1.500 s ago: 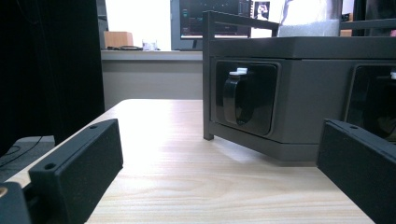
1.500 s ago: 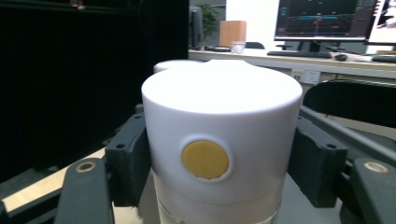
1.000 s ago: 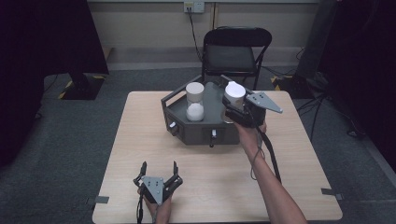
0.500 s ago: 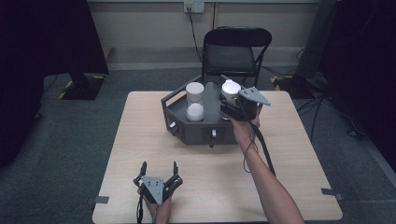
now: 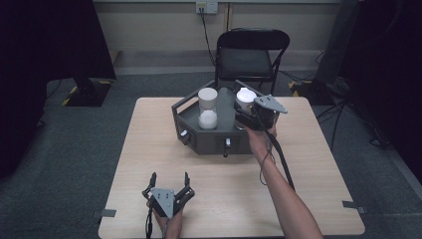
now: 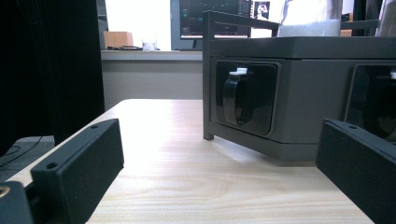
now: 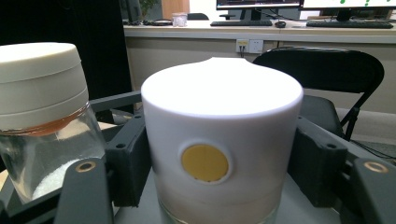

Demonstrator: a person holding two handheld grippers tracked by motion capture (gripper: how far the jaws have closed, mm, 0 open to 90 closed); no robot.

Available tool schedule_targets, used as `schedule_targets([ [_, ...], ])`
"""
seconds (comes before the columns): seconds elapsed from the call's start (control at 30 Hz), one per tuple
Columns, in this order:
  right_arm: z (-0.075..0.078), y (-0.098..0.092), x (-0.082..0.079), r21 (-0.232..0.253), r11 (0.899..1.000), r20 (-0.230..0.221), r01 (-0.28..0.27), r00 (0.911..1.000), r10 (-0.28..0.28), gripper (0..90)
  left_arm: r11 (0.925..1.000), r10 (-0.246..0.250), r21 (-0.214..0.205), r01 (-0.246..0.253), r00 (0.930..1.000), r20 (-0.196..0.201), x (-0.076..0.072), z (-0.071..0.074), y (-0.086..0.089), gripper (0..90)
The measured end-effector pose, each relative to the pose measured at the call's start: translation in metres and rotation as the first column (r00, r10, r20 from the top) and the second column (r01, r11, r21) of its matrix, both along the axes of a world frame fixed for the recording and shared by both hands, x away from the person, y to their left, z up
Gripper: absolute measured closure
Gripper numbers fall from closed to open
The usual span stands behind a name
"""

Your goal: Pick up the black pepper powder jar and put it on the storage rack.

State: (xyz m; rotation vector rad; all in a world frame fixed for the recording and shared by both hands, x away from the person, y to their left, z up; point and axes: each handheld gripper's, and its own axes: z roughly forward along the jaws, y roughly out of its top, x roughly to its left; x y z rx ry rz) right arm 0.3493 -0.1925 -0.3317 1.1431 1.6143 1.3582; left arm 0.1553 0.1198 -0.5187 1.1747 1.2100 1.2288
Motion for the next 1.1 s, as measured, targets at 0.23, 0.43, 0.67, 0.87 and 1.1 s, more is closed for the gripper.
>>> schedule_targets([
  [0.23, -0.0005, 0.0019, -0.0026, -0.013, 1.000, 0.003, 0.005, 1.0000, -0.004, 29.4, 1.0000, 0.000, 0.000, 0.000, 1.0000, 0.000, 0.0000, 0.0000, 0.0000, 0.6],
  [0.43, -0.0006, 0.0021, -0.0025, -0.022, 1.000, 0.003, 0.004, 1.0000, -0.004, 29.4, 1.0000, 0.000, 0.000, 0.000, 1.0000, 0.000, 0.0000, 0.0000, 0.0000, 0.6],
  [0.67, -0.0004, 0.0021, -0.0027, -0.022, 1.000, 0.002, 0.004, 1.0000, -0.004, 29.3, 1.0000, 0.005, 0.000, -0.005, 1.0000, 0.000, -0.0001, 0.0000, -0.0009, 0.6],
  [0.87, -0.0008, 0.0025, -0.0027, -0.021, 1.000, 0.003, 0.006, 1.0000, -0.006, 29.4, 1.0000, 0.005, 0.000, -0.005, 1.0000, 0.000, -0.0001, 0.0000, -0.0009, 0.6],
  [1.1, -0.0009, 0.0021, -0.0024, -0.010, 1.000, -0.001, 0.007, 1.0000, -0.007, 28.3, 1.0000, 0.005, 0.000, -0.005, 1.0000, 0.000, -0.0001, 0.0001, -0.0009, 0.7],
])
